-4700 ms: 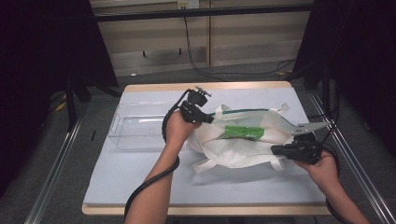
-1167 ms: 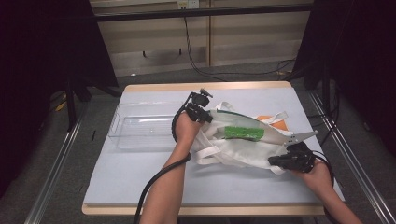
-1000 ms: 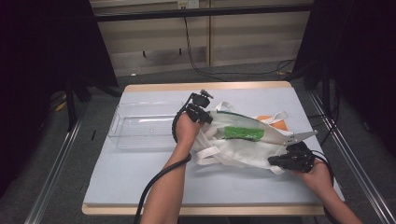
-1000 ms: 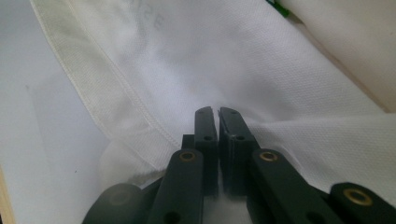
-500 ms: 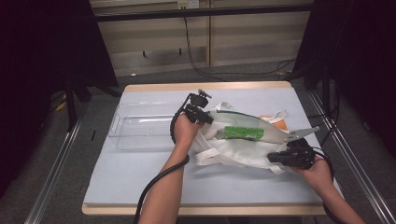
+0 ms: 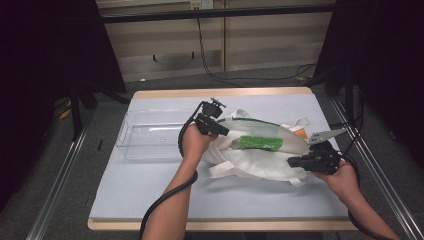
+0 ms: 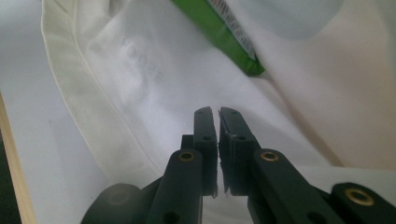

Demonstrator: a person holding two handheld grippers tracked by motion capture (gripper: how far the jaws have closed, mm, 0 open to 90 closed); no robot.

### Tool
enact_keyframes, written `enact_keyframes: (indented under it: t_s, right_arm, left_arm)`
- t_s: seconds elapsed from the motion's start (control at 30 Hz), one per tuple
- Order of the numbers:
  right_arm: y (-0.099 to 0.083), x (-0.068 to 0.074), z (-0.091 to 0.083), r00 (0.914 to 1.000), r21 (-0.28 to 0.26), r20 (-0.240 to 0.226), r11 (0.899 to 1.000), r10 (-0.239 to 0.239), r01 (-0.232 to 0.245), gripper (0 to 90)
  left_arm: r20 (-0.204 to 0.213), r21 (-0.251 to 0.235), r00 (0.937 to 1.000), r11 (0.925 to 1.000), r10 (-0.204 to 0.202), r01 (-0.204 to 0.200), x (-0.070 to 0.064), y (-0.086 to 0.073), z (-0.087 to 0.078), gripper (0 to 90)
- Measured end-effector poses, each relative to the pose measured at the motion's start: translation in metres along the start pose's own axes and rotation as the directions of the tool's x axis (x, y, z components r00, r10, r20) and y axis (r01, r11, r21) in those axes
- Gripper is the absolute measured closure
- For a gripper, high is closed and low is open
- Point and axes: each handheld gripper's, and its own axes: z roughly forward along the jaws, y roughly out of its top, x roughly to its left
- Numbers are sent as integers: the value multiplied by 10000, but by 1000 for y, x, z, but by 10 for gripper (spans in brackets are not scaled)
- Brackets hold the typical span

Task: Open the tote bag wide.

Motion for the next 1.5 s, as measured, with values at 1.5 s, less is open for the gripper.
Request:
enact_keyframes:
  t_s: [1.5]
  right_arm:
    - [51,-31,-7,9959,-245,790,9989,430,-412,864]
  left_arm:
    - [724,118,9953,9978,641,-651,-29,-29,8,900]
